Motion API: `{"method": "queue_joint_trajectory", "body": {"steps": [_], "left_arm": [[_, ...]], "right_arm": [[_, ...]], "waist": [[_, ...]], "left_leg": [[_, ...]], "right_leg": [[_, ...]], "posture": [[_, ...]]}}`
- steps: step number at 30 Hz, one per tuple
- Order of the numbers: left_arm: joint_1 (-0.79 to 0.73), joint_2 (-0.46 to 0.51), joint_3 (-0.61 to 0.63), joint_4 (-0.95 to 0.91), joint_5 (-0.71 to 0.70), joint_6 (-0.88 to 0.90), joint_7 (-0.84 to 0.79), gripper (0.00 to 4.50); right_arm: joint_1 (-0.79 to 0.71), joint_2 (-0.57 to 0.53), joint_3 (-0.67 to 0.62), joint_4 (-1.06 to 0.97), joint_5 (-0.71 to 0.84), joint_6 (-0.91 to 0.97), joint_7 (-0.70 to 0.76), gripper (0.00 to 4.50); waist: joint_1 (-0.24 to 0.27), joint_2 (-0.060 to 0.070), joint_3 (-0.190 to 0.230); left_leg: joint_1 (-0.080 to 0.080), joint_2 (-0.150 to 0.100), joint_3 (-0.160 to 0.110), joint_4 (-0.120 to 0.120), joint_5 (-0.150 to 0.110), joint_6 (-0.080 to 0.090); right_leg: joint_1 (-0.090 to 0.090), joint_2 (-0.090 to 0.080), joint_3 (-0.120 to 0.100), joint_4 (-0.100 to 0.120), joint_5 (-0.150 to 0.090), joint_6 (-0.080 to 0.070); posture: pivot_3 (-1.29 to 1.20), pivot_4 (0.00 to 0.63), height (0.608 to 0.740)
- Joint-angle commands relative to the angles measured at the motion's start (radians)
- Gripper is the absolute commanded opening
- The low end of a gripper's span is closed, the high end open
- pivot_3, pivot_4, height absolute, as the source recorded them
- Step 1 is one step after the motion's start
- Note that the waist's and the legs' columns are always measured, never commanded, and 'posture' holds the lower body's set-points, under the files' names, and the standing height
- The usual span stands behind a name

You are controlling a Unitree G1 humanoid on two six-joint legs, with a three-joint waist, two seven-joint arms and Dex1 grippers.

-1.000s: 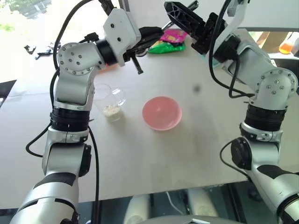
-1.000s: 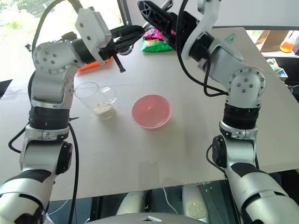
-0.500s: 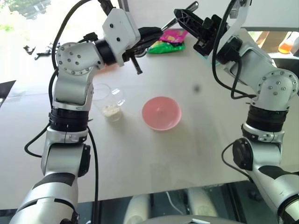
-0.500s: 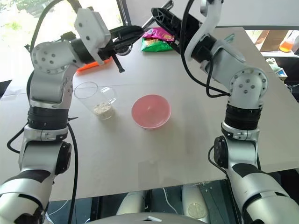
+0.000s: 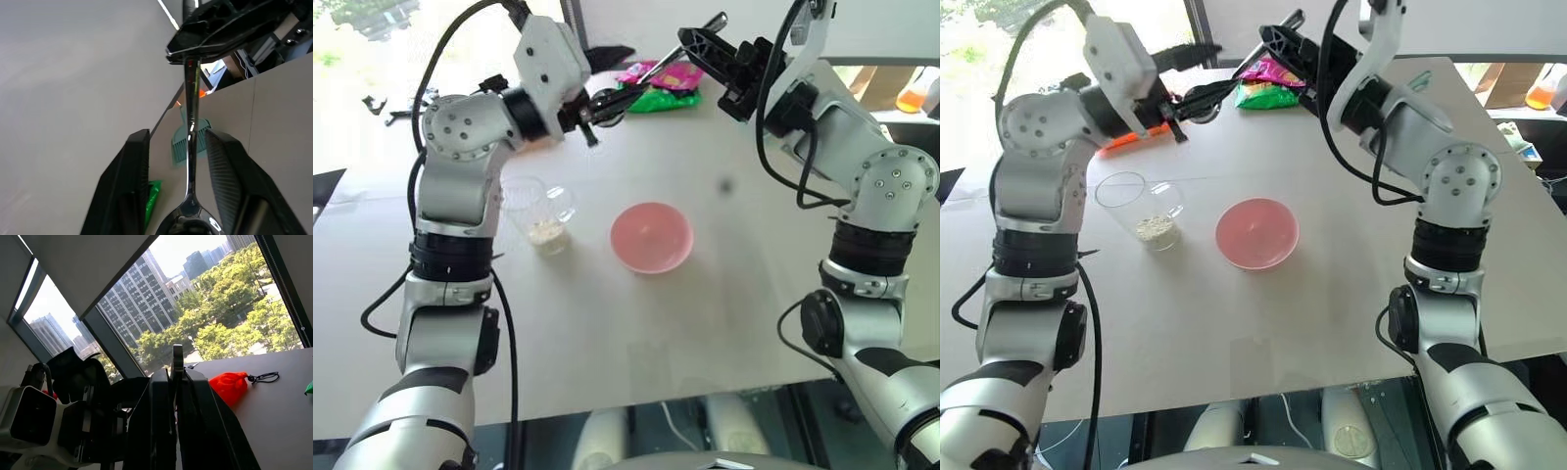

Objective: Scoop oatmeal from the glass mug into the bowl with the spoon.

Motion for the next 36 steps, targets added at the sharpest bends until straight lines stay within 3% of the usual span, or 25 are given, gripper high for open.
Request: {"method": "queue_joint_trajectory", "body": {"steps": [1, 3, 7, 11, 15, 17, 19, 24, 29, 36], "left_arm": [[0.0, 0.093, 0.128, -0.113, -0.152, 0.22, -0.005, 2.98], [0.039, 0.163, 0.263, -0.162, -0.272, 0.421, 0.044, 2.98], [0.177, 0.21, 0.497, -0.236, -0.365, 0.608, 0.179, 2.98], [0.581, 0.188, 0.842, -0.292, -0.438, 0.644, 0.082, 2.98], [0.834, 0.146, 0.966, -0.339, -0.466, 0.614, 0.079, 2.98], [0.95, 0.075, 0.98, -0.395, -0.465, 0.584, 0.093, 2.98], [1.072, -0.01, 0.919, -0.487, -0.442, 0.532, 0.087, 2.98], [1.141, -0.134, 0.828, -0.563, -0.429, 0.451, 0.178, 2.98], [1.097, -0.138, 0.758, -0.487, -0.342, 0.376, 0.285, 2.98], [0.949, -0.048, 0.671, -0.376, -0.309, 0.393, 0.363, 2.98]], "right_arm": [[-0.033, -0.041, -0.054, 0.005, 0.011, -0.017, -0.004, 0.0], [-0.033, -0.072, -0.072, 0.03, 0.005, -0.015, -0.013, 0.0], [-0.015, -0.111, -0.098, 0.046, 0.01, -0.005, -0.016, 0.0], [0.027, -0.124, -0.128, 0.055, 0.006, -0.007, -0.035, 0.0], [0.072, -0.13, -0.142, 0.038, 0.002, -0.003, -0.057, 0.0], [0.096, -0.127, -0.147, 0.027, 0.004, 0.0, -0.071, 0.0], [0.11, -0.124, -0.143, 0.018, 0.002, 0.001, -0.076, 0.0], [0.121, -0.12, -0.137, 0.001, 0.009, 0.007, -0.087, 0.0], [0.131, -0.119, -0.133, -0.012, 0.014, 0.015, -0.09, 0.0], [0.15, -0.115, -0.132, -0.039, 0.021, 0.018, -0.097, 0.0]], "waist": [[-0.006, 0.001, 0.0], [-0.006, 0.001, 0.0], [-0.016, 0.001, 0.001], [-0.042, 0.003, -0.001], [-0.027, 0.002, 0.0], [-0.017, 0.002, 0.0], [-0.002, 0.003, -0.001], [0.037, 0.002, -0.001], [0.05, 0.002, -0.001], [0.05, 0.002, -0.001]], "left_leg": [[0.0, 0.0, 0.0, 0.0, 0.0, 0.0], [0.0, 0.0, 0.0, 0.0, 0.0, 0.0], [0.0, 0.001, 0.0, -0.001, 0.0, 0.0], [0.005, 0.002, 0.006, -0.004, 0.0, 0.0], [0.003, 0.005, 0.006, -0.006, 0.0, 0.0], [0.003, 0.005, 0.007, -0.005, 0.0, 0.0], [0.004, 0.004, 0.008, -0.004, 0.0, 0.0], [0.003, 0.005, 0.007, -0.003, -0.001, 0.002], [0.004, 0.004, 0.008, -0.002, -0.003, 0.004], [0.003, 0.004, 0.007, -0.002, -0.002, 0.004]], "right_leg": [[0.0, 0.0, 0.0, 0.0, 0.0, 0.0], [0.0, 0.0, 0.0, 0.0, 0.0, 0.0], [0.0, 0.001, 0.001, 0.0, 0.0, 0.0], [0.001, 0.0, 0.006, 0.0, 0.0, 0.0], [-0.002, 0.002, 0.004, -0.001, 0.0, 0.0], [-0.001, 0.001, 0.005, -0.001, 0.0, 0.0], [-0.001, 0.0, 0.006, -0.001, 0.0, 0.0], [-0.001, 0.001, 0.005, 0.001, 0.0, 0.0], [-0.001, 0.001, 0.006, 0.001, 0.0, 0.0], [-0.001, 0.001, 0.005, 0.001, 0.0, 0.0]], "posture": [[0.0, 0.15, 0.74], [0.0, 0.15, 0.74], [0.0, 0.15, 0.74], [0.0, 0.15, 0.74], [0.0, 0.15, 0.74], [0.0, 0.15, 0.74], [0.0, 0.15, 0.74], [0.0, 0.15, 0.74], [0.0, 0.15, 0.74], [0.0, 0.15, 0.74]]}}
